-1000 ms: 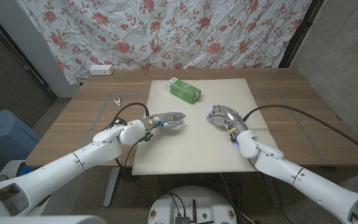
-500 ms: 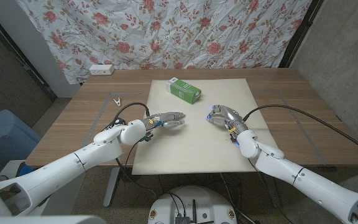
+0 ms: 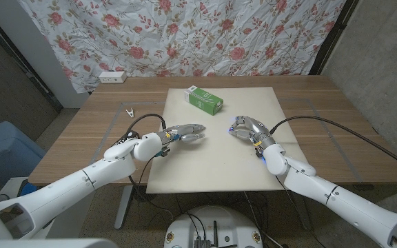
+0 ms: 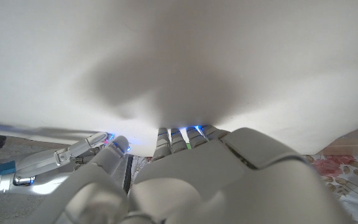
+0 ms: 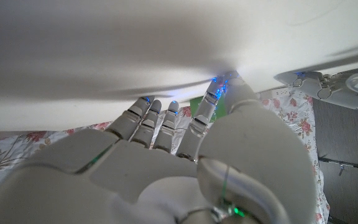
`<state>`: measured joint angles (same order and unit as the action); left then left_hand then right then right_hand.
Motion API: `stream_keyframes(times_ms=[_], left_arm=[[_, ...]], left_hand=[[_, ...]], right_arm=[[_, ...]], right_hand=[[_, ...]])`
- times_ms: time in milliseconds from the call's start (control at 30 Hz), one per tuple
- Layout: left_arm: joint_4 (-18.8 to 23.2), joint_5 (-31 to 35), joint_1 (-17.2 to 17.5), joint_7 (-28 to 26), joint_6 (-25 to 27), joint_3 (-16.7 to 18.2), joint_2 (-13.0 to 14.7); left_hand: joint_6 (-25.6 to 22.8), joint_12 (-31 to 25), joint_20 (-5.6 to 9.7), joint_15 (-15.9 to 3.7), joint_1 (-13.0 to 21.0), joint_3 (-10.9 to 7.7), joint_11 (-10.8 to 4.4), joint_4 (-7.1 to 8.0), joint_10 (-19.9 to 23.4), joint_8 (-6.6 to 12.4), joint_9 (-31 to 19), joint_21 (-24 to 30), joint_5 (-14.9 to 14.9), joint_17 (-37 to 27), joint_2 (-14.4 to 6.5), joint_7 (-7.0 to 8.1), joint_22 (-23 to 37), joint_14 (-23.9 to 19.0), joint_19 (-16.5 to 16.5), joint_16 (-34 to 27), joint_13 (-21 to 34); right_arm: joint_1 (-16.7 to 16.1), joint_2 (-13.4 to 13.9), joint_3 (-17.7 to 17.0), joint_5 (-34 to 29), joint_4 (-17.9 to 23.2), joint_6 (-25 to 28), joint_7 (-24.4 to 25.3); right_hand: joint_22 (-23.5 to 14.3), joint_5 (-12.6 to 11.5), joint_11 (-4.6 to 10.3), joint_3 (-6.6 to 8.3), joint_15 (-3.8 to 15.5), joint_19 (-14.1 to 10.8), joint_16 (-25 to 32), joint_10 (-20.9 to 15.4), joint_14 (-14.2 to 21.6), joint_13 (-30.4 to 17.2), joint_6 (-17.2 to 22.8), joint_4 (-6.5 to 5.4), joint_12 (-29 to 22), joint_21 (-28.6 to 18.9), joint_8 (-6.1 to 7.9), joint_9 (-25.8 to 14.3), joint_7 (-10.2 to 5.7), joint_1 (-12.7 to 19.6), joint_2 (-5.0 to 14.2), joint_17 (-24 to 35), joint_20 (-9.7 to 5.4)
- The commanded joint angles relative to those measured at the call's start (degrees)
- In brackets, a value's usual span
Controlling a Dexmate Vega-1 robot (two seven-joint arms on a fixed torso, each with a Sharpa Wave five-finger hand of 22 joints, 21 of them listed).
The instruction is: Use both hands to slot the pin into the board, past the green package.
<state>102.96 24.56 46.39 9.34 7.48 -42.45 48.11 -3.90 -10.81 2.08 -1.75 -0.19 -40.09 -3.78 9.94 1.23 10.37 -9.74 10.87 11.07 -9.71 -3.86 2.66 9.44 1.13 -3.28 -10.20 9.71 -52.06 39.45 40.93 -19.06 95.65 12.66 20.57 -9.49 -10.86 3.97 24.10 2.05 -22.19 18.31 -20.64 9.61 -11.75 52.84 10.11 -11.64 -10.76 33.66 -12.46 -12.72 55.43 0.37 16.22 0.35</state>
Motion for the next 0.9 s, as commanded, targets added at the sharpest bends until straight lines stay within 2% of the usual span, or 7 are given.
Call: stream_keyframes(times_ms=[33,900], left_arm=[[0.67,-0.08,0.63,-0.24,0.26,0.16,0.45],[-0.23,-0.35,0.44,-0.33,-0.92,0.24,0.32]], left_hand=[[-0.58,-0.18,4.44,-1.02,0.65,-0.58,-0.24,0.05,0.18,0.24,-0.3,0.22,0.13,-0.21,-6.63,0.0,0.35,-0.54,0.15,-0.19,0.23],[-0.66,-0.12,4.36,-0.91,0.65,-0.89,-0.17,0.05,0.22,0.17,-0.31,0.21,0.1,-0.21,-6.63,-0.03,0.35,-0.72,0.25,-0.19,0.24]], right_arm=[[-0.62,0.58,-0.34,-0.38,1.17,-0.36,-0.37],[-0.28,1.11,-0.65,-0.18,2.12,-0.86,-2.46]], right_hand=[[-0.27,-0.29,0.01,-0.43,-0.28,-0.21,-0.05,0.62,-0.27,-0.07,-0.58,0.02,0.12,-0.2,-0.23,-0.06,-0.06,0.6,-0.85,0.0,0.57],[-0.3,0.22,-0.84,-1.53,-1.58,0.87,-0.93,2.57,-1.58,-0.12,-4.34,-0.84,0.44,-0.02,-2.18,0.1,0.02,-0.59,-2.25,-0.15,1.42]])
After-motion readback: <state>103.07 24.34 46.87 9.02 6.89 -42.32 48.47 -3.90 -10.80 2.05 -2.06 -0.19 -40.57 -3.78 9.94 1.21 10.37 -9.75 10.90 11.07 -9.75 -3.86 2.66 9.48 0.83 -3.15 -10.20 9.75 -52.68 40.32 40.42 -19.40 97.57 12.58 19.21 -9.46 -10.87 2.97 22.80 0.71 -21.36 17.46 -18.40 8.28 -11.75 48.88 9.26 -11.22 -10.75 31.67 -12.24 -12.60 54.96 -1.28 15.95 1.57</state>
